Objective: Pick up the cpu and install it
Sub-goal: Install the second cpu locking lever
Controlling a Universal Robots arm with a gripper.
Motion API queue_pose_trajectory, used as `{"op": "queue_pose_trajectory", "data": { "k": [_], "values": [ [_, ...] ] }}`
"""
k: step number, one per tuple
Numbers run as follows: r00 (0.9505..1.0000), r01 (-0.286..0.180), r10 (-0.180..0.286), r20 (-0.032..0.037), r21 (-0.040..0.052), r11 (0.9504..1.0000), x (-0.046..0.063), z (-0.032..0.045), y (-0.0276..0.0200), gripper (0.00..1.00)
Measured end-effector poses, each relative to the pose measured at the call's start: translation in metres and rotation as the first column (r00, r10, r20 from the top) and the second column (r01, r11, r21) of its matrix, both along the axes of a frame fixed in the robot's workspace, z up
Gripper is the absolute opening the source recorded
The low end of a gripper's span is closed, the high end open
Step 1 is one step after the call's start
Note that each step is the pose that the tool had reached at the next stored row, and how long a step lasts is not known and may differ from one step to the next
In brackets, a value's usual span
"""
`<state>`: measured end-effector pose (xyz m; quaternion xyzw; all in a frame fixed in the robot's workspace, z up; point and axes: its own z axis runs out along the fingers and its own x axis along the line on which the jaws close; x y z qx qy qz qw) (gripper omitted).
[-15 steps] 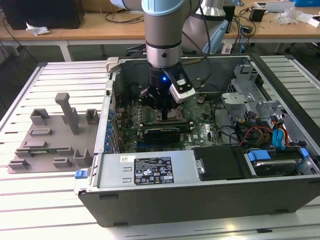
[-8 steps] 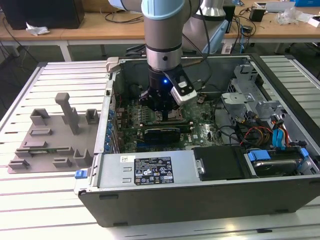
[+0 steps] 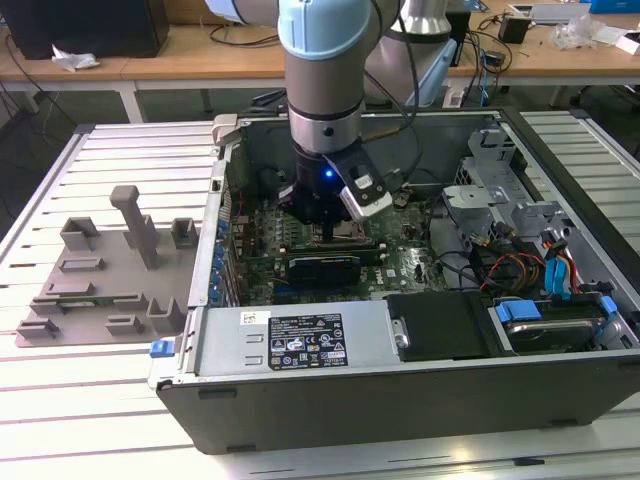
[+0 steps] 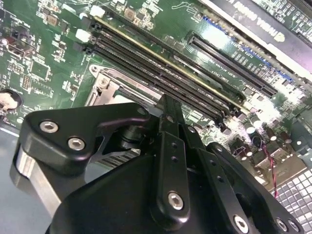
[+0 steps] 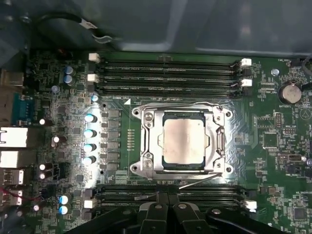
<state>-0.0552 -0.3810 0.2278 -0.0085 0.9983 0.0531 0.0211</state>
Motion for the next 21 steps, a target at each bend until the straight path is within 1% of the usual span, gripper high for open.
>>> {"op": "queue_pose_trajectory", "data": {
  "k": [3,4,5,7,8,10,11,14,15,17,18,20,21],
  "values": [
    [1.0,-0.002,0.002,-0.0001,0.0245,0.9997,-0.003,-0.0013,-0.0019,0.11],
    [1.0,-0.004,0.004,0.0,0.0411,0.9991,-0.006,-0.0028,-0.0032,0.11],
    [1.0,-0.006,0.006,0.0,0.0461,0.9989,-0.007,-0.0043,-0.0044,0.11],
    [1.0,-0.008,0.008,0.0,0.051,0.9987,-0.009,-0.0075,-0.0067,0.11],
    [1.0,-0.009,0.009,0.0001,0.055,0.9985,-0.01,-0.0094,-0.0076,0.11],
    [1.0,-0.01,0.01,0.0002,0.0615,0.9981,-0.012,-0.0116,-0.0084,0.11],
    [0.9999,-0.011,0.011,0.0003,0.0661,0.9978,-0.013,-0.0137,-0.0085,0.11],
    [0.9999,-0.012,0.012,0.0003,0.0747,0.9971,-0.015,-0.017,-0.0086,0.11],
    [0.9999,-0.013,0.013,0.0003,0.0808,0.9966,-0.016,-0.0186,-0.0085,0.11],
    [0.9999,-0.014,0.014,0.0007,0.1032,0.9946,-0.018,-0.022,-0.0085,0.11],
    [0.9999,-0.014,0.014,0.0009,0.1056,0.9943,-0.018,-0.0225,-0.0085,0.11],
    [0.9999,-0.014,0.014,0.0008,0.1056,0.9943,-0.018,-0.0225,-0.0085,0.11],
    [0.9999,-0.015,0.015,0.0004,0.1053,0.9943,-0.017,-0.0211,-0.0086,0.11]
  ]
}}
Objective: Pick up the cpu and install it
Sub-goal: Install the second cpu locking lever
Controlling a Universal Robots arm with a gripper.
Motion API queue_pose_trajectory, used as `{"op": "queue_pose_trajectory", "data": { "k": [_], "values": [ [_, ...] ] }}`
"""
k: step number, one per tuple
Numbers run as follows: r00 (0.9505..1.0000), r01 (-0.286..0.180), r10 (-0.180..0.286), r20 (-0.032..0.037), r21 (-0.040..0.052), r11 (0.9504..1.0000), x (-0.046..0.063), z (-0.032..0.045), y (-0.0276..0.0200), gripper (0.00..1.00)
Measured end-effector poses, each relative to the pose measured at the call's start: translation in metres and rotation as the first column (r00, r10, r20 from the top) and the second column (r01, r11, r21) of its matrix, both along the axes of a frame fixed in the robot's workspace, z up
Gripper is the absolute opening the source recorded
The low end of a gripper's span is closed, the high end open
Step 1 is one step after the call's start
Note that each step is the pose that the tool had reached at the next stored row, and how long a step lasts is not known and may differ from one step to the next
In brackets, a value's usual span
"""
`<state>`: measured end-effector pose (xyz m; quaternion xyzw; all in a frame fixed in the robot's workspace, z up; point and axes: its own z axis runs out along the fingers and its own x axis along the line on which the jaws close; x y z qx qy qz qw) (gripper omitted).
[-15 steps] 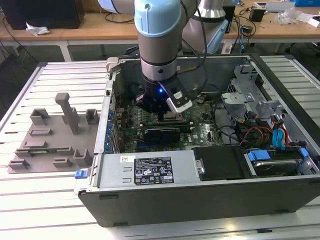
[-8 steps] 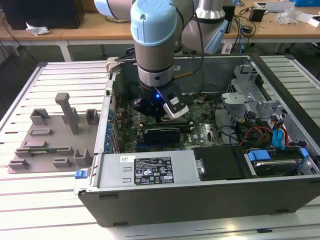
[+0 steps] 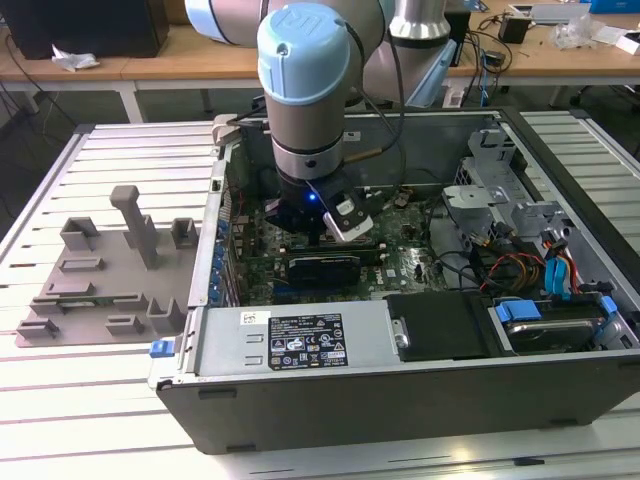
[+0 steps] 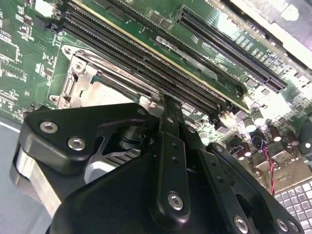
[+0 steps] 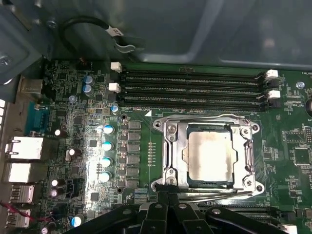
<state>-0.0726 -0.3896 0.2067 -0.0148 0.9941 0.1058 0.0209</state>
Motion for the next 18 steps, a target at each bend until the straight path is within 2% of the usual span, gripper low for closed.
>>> {"op": "queue_pose_trajectory", "data": {
  "k": [2,4,10,11,12,15,16,18],
  "values": [
    [1.0,0.0,0.0,-0.0003,0.0003,1.0,0.001,0.0016,0.0001,0.11],
    [1.0,0.0,0.0,-0.004,-0.0003,1.0,0.002,0.0021,-0.0008,0.11],
    [0.9999,0.0,0.0,-0.0116,-0.0011,1.0,0.005,0.0022,-0.0083,0.11],
    [0.9999,0.0,0.0,-0.012,0.0008,1.0,0.004,-0.0007,-0.0091,0.11],
    [0.9999,0.0,0.001,-0.0119,0.0514,0.9987,0.001,-0.0046,-0.0088,0.11],
    [0.9999,0.0,0.001,-0.0125,0.0592,0.9982,0.0,-0.0077,-0.009,0.11],
    [0.9999,0.0,0.001,-0.012,0.0719,0.9974,0.0,-0.0087,-0.0086,0.11],
    [0.9999,0.0,0.001,-0.0116,0.0866,0.9962,-0.001,-0.0095,-0.0087,0.11]
  ]
}}
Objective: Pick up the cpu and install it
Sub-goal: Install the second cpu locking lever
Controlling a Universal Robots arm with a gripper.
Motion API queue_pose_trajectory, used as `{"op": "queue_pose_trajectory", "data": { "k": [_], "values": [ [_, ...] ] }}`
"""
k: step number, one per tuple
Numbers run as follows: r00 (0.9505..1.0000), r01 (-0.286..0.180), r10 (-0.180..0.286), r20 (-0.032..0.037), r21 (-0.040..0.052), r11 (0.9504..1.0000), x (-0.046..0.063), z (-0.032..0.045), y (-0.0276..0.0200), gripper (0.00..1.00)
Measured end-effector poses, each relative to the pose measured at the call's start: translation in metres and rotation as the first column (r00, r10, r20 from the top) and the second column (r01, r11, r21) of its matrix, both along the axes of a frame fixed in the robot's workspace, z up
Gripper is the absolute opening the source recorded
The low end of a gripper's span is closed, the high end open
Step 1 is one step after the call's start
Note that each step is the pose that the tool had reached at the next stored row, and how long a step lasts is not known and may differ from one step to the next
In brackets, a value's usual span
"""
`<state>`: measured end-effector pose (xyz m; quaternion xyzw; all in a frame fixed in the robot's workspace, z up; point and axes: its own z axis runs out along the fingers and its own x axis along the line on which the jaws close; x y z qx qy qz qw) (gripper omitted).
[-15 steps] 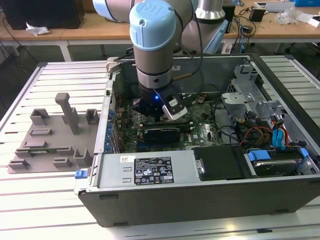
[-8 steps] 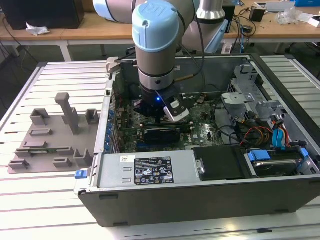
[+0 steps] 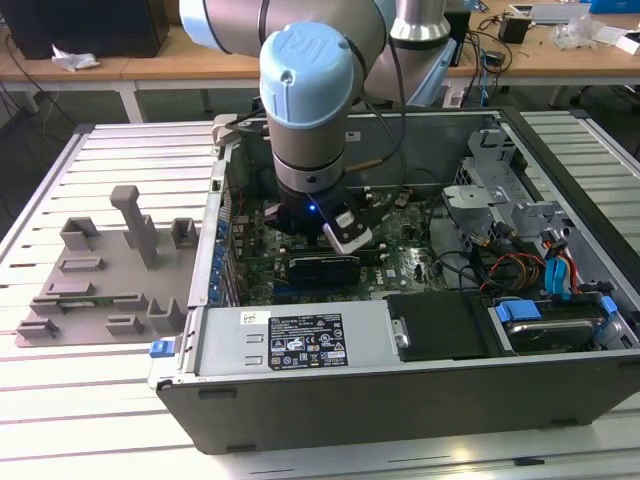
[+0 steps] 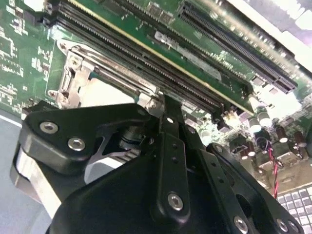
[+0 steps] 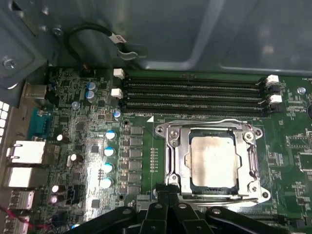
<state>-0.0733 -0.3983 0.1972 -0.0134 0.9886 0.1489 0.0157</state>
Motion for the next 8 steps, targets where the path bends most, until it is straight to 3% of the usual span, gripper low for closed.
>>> {"op": "queue_pose_trajectory", "data": {
  "k": [3,8],
  "values": [
    [1.0,0.0,0.0,0.0,0.01,0.9999,-0.0005,-0.0012,0.0001,0.11],
    [1.0,0.0,0.0,-0.0003,0.0094,1.0,-0.0009,-0.0003,-0.0001,0.11]
  ]
}}
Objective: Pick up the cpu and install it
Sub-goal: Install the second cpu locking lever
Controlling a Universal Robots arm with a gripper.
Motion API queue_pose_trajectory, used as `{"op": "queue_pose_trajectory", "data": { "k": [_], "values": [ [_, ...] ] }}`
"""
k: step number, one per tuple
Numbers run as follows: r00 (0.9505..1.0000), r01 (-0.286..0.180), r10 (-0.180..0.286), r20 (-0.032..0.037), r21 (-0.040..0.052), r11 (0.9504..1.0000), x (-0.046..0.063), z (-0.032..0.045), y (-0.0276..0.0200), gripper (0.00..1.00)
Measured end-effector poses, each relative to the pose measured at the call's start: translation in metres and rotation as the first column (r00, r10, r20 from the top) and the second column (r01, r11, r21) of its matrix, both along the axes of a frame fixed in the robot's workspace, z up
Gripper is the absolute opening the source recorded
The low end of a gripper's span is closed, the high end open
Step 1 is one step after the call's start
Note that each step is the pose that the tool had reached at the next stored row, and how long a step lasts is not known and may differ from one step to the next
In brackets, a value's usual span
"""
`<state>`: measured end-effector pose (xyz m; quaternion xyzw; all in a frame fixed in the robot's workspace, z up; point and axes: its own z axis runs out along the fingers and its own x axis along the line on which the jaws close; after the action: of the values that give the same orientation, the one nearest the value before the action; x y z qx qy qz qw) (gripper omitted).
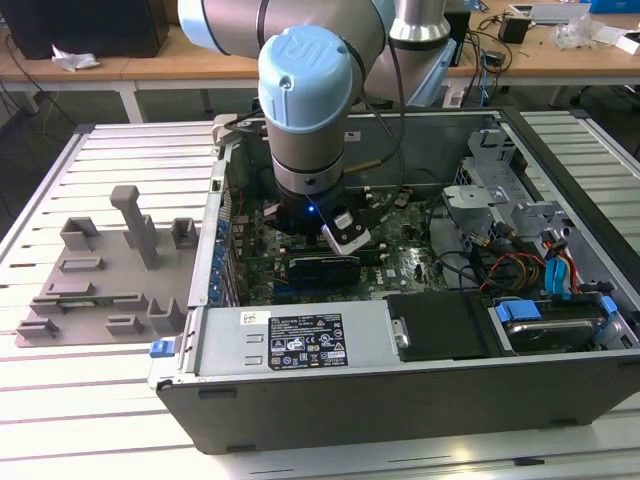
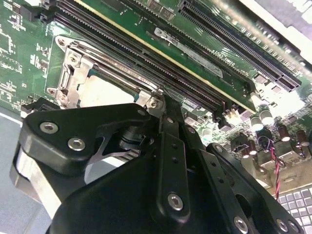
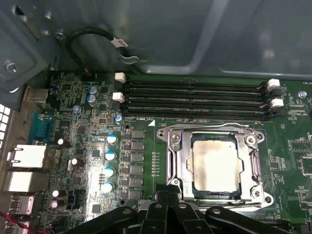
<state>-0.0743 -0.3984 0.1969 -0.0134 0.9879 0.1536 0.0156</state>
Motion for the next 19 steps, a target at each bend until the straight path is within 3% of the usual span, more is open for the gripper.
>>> {"op": "queue_pose_trajectory", "data": {
  "k": [3,16,19],
  "values": [
    [1.0,0.0,0.0,0.0,-0.0058,1.0,-0.0001,0.0013,0.0001,0.11],
    [1.0,0.0,0.0,0.0018,-0.0059,1.0,-0.0075,-0.0011,0.0028,0.11],
    [1.0,0.0,0.0,0.0017,-0.0061,1.0,-0.0075,0.0038,0.0028,0.11]
  ]
}}
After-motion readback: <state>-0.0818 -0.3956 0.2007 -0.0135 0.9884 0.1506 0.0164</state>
